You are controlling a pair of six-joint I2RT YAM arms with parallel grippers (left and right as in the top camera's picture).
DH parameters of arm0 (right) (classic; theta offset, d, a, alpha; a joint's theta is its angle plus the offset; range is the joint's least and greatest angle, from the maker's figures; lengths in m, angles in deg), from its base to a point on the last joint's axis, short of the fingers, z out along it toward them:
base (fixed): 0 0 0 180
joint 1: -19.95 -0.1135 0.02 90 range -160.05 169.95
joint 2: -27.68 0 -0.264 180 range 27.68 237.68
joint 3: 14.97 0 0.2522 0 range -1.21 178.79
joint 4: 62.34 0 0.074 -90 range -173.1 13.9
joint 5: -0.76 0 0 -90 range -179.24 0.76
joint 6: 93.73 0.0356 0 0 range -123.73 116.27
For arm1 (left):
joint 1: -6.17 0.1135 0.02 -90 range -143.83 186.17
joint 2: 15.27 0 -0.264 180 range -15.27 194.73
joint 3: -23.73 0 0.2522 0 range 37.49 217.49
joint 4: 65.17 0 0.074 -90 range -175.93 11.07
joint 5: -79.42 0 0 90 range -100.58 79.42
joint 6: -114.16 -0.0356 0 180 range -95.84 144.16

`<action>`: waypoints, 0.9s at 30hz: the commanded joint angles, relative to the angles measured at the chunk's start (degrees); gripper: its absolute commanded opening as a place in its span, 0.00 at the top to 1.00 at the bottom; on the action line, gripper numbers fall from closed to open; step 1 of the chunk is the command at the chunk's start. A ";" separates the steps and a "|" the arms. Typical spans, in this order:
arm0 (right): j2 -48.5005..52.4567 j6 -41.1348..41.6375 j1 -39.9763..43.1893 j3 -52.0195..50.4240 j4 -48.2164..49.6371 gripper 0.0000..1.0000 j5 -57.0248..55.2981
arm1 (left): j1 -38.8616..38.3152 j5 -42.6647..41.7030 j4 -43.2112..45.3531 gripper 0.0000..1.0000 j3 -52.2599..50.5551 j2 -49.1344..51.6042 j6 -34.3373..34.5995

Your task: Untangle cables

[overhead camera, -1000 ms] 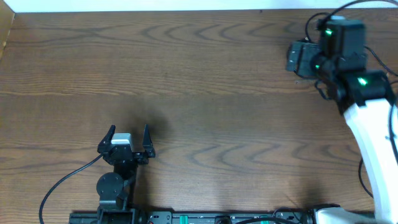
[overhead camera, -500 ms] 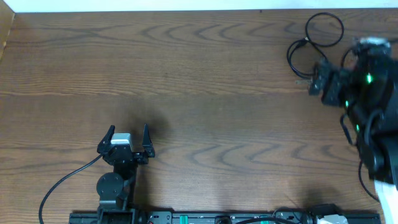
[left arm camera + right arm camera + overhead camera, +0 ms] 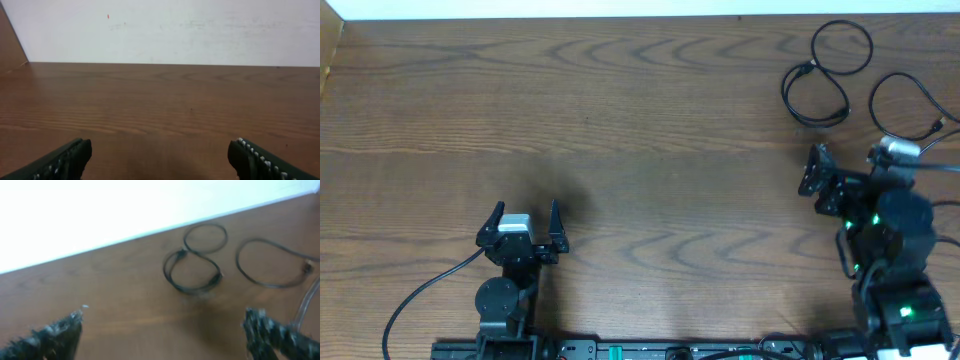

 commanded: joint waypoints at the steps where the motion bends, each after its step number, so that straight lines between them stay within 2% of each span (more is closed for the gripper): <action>1: -4.96 2.29 -0.09 -7.76 6.34 0.01 -0.15 | 0.28 1.81 -2.51 0.09 -0.87 -0.37 0.70; 10: -14.29 2.27 -0.07 -21.11 19.45 0.01 -0.07 | 0.28 1.81 -2.54 0.09 -0.87 -0.37 0.70; 19: -22.86 2.27 -0.09 -32.52 28.39 0.01 -0.70 | 0.28 1.81 -2.51 0.09 -0.87 -0.37 0.70; 23: -26.86 2.27 -0.07 -36.39 29.79 0.01 -0.68 | 0.28 1.81 -2.54 0.09 -0.87 -0.37 0.70; 27: -31.10 2.25 -0.07 -36.41 23.93 0.01 -0.68 | 0.28 1.81 -2.54 0.09 -0.87 -0.37 0.70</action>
